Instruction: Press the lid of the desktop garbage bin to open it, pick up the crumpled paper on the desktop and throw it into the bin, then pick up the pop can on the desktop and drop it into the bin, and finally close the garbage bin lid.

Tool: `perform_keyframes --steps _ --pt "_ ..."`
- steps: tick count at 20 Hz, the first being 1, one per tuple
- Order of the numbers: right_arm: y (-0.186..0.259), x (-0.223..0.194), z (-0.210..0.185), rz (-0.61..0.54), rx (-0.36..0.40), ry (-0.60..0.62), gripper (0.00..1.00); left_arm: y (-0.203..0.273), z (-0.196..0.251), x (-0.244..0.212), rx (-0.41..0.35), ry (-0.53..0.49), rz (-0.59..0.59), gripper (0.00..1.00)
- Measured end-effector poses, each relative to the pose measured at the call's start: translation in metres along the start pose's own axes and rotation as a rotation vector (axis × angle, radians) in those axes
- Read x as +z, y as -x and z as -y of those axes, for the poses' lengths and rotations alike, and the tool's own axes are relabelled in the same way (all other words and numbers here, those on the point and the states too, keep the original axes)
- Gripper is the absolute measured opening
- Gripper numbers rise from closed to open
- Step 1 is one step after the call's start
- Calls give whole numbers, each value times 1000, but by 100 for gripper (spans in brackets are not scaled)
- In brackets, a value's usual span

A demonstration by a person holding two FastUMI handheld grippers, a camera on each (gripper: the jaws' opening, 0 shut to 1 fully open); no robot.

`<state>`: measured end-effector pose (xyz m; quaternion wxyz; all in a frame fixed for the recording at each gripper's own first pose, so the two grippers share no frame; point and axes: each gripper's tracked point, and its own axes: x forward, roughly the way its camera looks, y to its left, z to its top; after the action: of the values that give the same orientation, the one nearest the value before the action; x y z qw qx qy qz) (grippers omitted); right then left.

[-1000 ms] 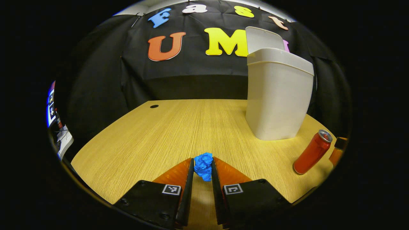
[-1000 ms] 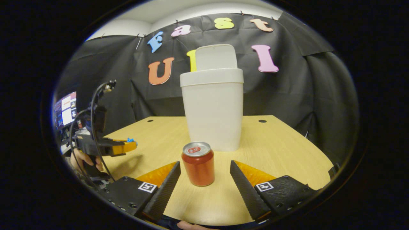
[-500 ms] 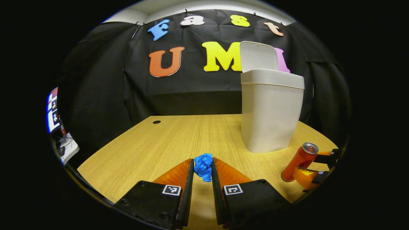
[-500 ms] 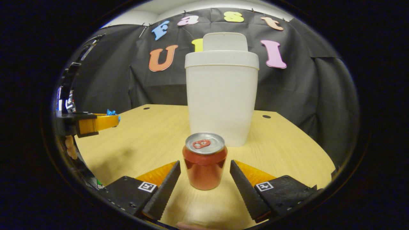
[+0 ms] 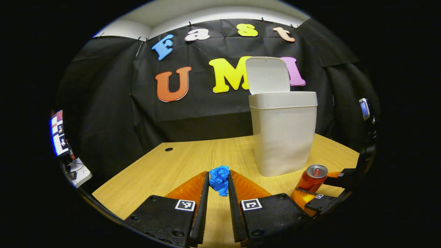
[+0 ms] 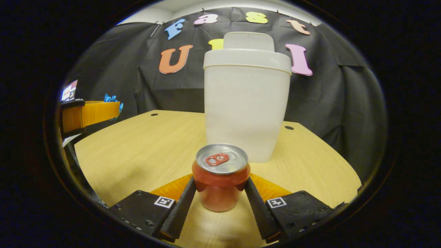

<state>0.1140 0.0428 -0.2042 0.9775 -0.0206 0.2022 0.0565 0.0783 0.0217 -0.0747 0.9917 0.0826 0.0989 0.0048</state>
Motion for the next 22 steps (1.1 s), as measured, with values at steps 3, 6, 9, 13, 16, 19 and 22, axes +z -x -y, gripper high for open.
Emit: perform_keyframes --steps 3,6,9,13,16,19,22 --pt "10 24 3 59 -17 -6 82 3 -3 7 -6 49 17 34" --pt "27 54 8 125 -31 18 82 5 -5 11 -7 90 24 34" --pt "50 81 19 187 -40 18 82 9 -7 16 -4 116 38 34" --pt "83 109 36 239 -49 15 81 16 -4 14 -14 108 18 34" --pt "111 123 49 271 -42 6 81 32 -5 17 -20 137 9 34" --pt "133 134 69 319 -50 1 82 48 -2 23 -34 148 10 34" --pt "146 137 86 324 -46 16 81 57 5 41 -38 164 33 34"
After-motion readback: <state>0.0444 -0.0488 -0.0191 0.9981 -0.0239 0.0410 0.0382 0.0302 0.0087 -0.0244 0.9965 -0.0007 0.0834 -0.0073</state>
